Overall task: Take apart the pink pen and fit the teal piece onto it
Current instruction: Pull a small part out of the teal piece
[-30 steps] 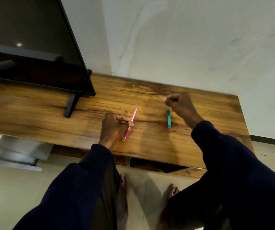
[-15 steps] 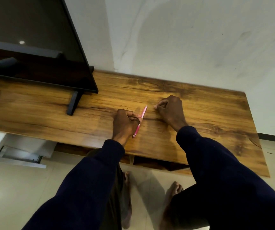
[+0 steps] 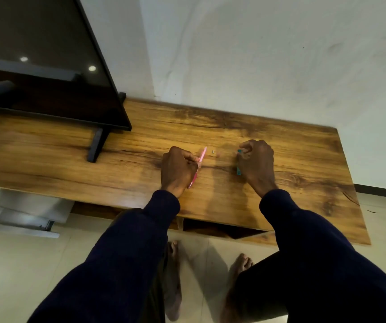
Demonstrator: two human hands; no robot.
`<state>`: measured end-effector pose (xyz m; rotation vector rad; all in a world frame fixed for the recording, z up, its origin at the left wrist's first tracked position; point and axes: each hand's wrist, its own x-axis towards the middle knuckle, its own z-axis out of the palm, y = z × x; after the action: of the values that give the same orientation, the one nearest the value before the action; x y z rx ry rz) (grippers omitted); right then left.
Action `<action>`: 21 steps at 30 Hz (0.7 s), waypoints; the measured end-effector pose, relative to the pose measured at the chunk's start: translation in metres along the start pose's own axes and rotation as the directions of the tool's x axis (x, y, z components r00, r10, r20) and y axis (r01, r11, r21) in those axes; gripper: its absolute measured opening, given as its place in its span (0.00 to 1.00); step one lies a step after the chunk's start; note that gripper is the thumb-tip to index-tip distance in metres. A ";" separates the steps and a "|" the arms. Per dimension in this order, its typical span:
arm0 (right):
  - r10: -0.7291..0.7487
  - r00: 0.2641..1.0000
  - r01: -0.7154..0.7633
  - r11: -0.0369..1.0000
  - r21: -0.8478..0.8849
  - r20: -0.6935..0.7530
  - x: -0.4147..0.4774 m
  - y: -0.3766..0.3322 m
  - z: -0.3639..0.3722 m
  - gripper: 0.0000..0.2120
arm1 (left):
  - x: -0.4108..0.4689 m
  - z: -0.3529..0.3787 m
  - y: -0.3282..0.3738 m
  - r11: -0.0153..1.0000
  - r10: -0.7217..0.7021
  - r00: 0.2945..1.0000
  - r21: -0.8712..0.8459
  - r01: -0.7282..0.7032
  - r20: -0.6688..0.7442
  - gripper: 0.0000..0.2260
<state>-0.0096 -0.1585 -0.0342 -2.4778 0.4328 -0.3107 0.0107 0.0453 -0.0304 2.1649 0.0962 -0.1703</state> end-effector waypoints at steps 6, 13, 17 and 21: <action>0.087 0.993 -0.086 0.996 -0.019 0.083 -0.014 -0.002 0.001 0.18 | -0.004 -0.001 0.003 0.998 0.050 0.998 0.031 -0.049 -0.026 0.06; 0.118 0.990 -0.120 0.993 0.020 0.075 -0.024 -0.012 -0.003 0.16 | -0.008 -0.004 0.000 1.000 0.001 0.999 0.002 -0.001 -0.052 0.06; 0.168 0.981 -0.182 0.969 0.166 0.099 -0.033 -0.017 -0.009 0.15 | -0.015 -0.009 0.000 0.997 0.004 0.999 -0.074 -0.007 -0.035 0.04; 0.243 0.959 -0.275 0.919 0.281 0.144 -0.042 -0.021 -0.017 0.13 | -0.026 -0.012 0.002 0.993 0.030 0.999 -0.115 -0.035 -0.043 0.06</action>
<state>-0.0488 -0.1351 -0.0131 -2.1000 0.6144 -0.1234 -0.0134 0.0544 -0.0183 2.0536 0.0918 -0.0992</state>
